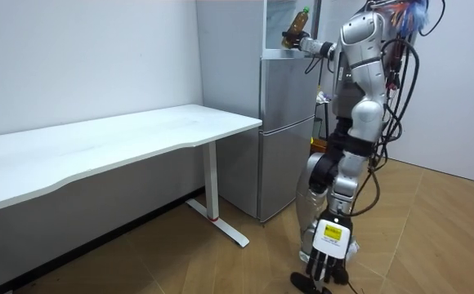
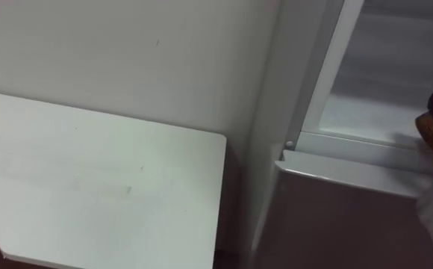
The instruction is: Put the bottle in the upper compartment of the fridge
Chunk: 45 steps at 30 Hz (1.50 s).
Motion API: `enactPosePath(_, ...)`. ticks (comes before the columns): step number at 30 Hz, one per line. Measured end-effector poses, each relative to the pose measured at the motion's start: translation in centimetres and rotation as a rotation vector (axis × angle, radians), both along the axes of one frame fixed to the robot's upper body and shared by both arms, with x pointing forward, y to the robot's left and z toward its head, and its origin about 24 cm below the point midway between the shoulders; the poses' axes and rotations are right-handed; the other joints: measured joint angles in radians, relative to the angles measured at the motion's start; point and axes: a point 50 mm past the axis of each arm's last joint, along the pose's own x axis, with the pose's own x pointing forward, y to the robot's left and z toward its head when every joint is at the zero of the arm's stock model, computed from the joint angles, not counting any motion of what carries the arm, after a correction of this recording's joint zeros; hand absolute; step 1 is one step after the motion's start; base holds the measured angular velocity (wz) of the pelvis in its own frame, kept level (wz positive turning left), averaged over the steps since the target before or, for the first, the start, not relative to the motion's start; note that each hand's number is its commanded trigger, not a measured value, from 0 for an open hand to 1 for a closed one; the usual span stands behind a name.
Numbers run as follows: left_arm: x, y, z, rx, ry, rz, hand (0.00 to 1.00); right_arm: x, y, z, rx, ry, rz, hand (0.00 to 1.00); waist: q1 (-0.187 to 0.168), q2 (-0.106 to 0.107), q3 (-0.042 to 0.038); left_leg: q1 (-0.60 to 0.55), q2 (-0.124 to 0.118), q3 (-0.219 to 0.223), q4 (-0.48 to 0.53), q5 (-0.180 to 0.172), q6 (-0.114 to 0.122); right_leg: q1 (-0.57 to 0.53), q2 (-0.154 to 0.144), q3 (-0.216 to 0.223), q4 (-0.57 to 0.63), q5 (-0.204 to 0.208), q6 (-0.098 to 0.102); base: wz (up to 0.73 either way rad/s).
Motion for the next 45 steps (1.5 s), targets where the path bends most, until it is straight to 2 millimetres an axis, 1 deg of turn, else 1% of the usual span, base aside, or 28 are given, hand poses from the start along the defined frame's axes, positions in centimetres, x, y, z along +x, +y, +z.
enactPosePath(4, -0.2, 0.7, 0.3, -0.006, 0.006, -0.006, 0.00, 0.3, -0.8, 0.2, -0.037, 0.061, -0.019, 1.00, 0.010, -0.002, 0.0006, -0.012, -0.001, -0.012, 0.006, 0.000, -0.001, -0.002, -0.002, -0.011, -0.001, -0.001, 0.001, 0.08)
enactPosePath(7, -0.1, 1.1, 0.4, -0.003, 0.004, -0.014, 0.00, 0.4, -1.0, 0.2, -0.061, 0.081, -0.006, 1.00, 0.020, -0.012, -0.0039, -0.030, -0.001, -0.013, 0.011, 0.002, -0.003, -0.016, 0.000, -0.016, -0.003, -0.002, -0.001, 0.02)
enactPosePath(9, 0.0, 1.3, 0.5, 0.002, 0.002, -0.017, 0.00, 0.5, -0.9, 0.3, -0.083, 0.096, 0.008, 1.00, 0.021, -0.012, -0.0037, -0.038, -0.001, -0.020, 0.025, 0.002, -0.003, -0.015, 0.003, -0.027, -0.003, -0.002, -0.002, 0.10)
enactPosePath(12, 0.2, 1.8, 0.7, 0.015, 0.001, -0.021, 0.00, 0.8, -0.5, 0.1, -0.106, 0.114, 0.037, 1.00, 0.038, -0.017, -0.0043, -0.040, 0.000, -0.021, 0.028, 0.002, -0.003, -0.015, 0.004, -0.026, -0.003, -0.002, -0.002, 0.03)
enactPosePath(14, 0.5, 2.0, 0.7, 0.019, -0.003, -0.022, 0.00, 1.1, -0.4, 0.3, -0.109, 0.122, 0.062, 1.00, 0.048, -0.020, -0.0032, -0.041, 0.000, -0.021, 0.029, 0.002, -0.004, -0.015, 0.004, -0.027, -0.003, -0.002, -0.002, 0.02)
enactPosePath(16, 0.5, 2.0, 0.8, 0.021, -0.006, -0.023, 0.00, 1.6, 0.0, 0.5, -0.118, 0.145, 0.093, 1.00, 0.056, -0.029, 0.0005, -0.044, -0.002, -0.022, 0.029, 0.002, -0.004, -0.016, 0.004, -0.026, -0.004, -0.004, -0.005, 0.05)
enactPosePath(19, 0.7, 2.1, 0.8, 0.021, -0.007, -0.023, 0.00, 2.1, 0.4, 0.7, -0.126, 0.167, 0.128, 1.00, 0.071, -0.040, 0.0017, -0.053, -0.002, -0.024, 0.038, 0.002, -0.004, -0.018, 0.005, -0.026, -0.008, -0.007, -0.009, 0.03)
enactPosePath(20, 0.6, 2.1, 0.8, 0.021, -0.003, -0.020, 0.00, 2.4, 0.6, 0.7, -0.138, 0.184, 0.151, 1.00, 0.075, -0.046, -0.0013, -0.054, -0.002, -0.027, 0.039, 0.001, -0.004, -0.016, 0.007, -0.028, -0.014, -0.006, -0.010, 0.06)
enactPosePath(22, 0.8, 2.2, 0.9, 0.023, -0.011, -0.015, 0.00, 2.9, 1.1, 0.6, -0.162, 0.214, 0.206, 1.00, 0.082, -0.054, -0.0026, -0.057, -0.002, -0.034, 0.040, 0.000, -0.006, -0.014, 0.011, -0.030, -0.020, -0.005, -0.012, 0.09)
enactPosePath(24, 1.1, 2.2, 0.9, 0.024, -0.021, -0.018, 0.00, 3.3, 1.5, 0.7, -0.177, 0.228, 0.251, 1.00, 0.097, -0.060, -0.0049, -0.058, -0.002, -0.041, 0.041, -0.001, -0.008, -0.013, 0.013, -0.029, -0.019, -0.005, -0.013, 0.09)
enactPosePath(26, 1.3, 2.3, 0.9, 0.021, -0.030, -0.022, 0.00, 3.2, 1.1, 0.7, -0.190, 0.245, 0.251, 1.00, 0.101, -0.062, -0.0035, -0.057, -0.002, -0.049, 0.042, -0.002, -0.008, -0.009, 0.014, -0.030, -0.018, -0.004, -0.013, 0.13)
enactPosePath(27, 1.3, 2.3, 1.0, 0.021, -0.034, -0.025, 0.00, 3.2, 0.9, 0.7, -0.194, 0.254, 0.255, 1.00, 0.106, -0.063, 0.0035, -0.050, -0.002, -0.053, 0.042, -0.003, -0.010, 0.000, 0.015, -0.030, -0.018, -0.005, -0.012, 0.12)
enactPosePath(28, 1.2, 2.4, 1.0, 0.020, -0.030, -0.026, 0.00, 3.2, 0.9, 0.6, -0.201, 0.260, 0.263, 0.87, 0.107, -0.064, 0.0043, -0.051, 0.000, -0.055, 0.043, -0.005, -0.011, 0.001, 0.016, -0.031, -0.018, -0.005, -0.012, 0.07)
enactPosePath(29, 1.2, 2.5, 1.1, 0.018, -0.030, -0.027, 0.00, 3.2, 0.8, 0.6, -0.203, 0.262, 0.271, 0.59, 0.108, -0.066, 0.0069, -0.051, 0.001, -0.055, 0.043, -0.005, -0.012, 0.001, 0.017, -0.033, -0.018, -0.005, -0.012, 0.00)
enactPosePath(30, 1.3, 2.7, 1.2, 0.020, -0.030, -0.032, 0.00, 3.2, 0.9, 0.6, -0.204, 0.263, 0.284, 0.28, 0.114, -0.068, 0.0118, -0.051, 0.003, -0.055, 0.043, -0.007, -0.015, 0.001, 0.019, -0.035, -0.019, -0.005, -0.012, -0.06)
enactPosePath(31, 1.3, 2.9, 1.2, 0.024, -0.031, -0.035, 0.00, 3.2, 0.8, 0.6, -0.209, 0.268, 0.298, 0.18, 0.119, -0.071, 0.0130, -0.052, 0.005, -0.055, 0.045, -0.010, -0.018, 0.000, 0.021, -0.033, -0.019, -0.005, -0.012, -0.07)
enactPosePath(32, 1.4, 3.0, 1.3, 0.025, -0.031, -0.036, 0.00, 3.2, 0.7, 0.6, -0.214, 0.275, 0.305, 0.00, 0.121, -0.072, 0.0129, -0.052, 0.006, -0.055, 0.046, -0.011, -0.019, 0.000, 0.021, -0.031, -0.019, -0.005, -0.012, -0.08)
enactPosePath(34, 1.4, 3.0, 1.3, 0.024, -0.032, -0.037, 0.00, 3.1, 0.2, 0.7, -0.233, 0.294, 0.328, 0.00, 0.128, -0.072, 0.0130, -0.054, 0.008, -0.054, 0.052, -0.018, -0.024, 0.000, 0.021, -0.026, -0.018, -0.005, -0.012, -0.02)
enactPosePath(42, 1.4, 3.4, 1.4, 0.014, -0.023, -0.038, 0.00, 3.2, -0.5, 0.7, -0.197, 0.313, 0.366, 0.00, 0.129, -0.078, 0.0094, -0.053, 0.014, -0.049, 0.056, -0.018, -0.023, 0.000, 0.022, -0.025, -0.017, -0.004, -0.013, 0.00)
enactPosePath(45, 1.3, 3.4, 1.4, 0.013, -0.023, -0.038, 0.00, 3.1, -0.7, 0.4, -0.179, 0.320, 0.387, 0.00, 0.131, -0.078, 0.0095, -0.051, 0.016, -0.049, 0.061, -0.019, -0.024, 0.002, 0.026, -0.025, -0.016, -0.004, -0.013, 0.00)
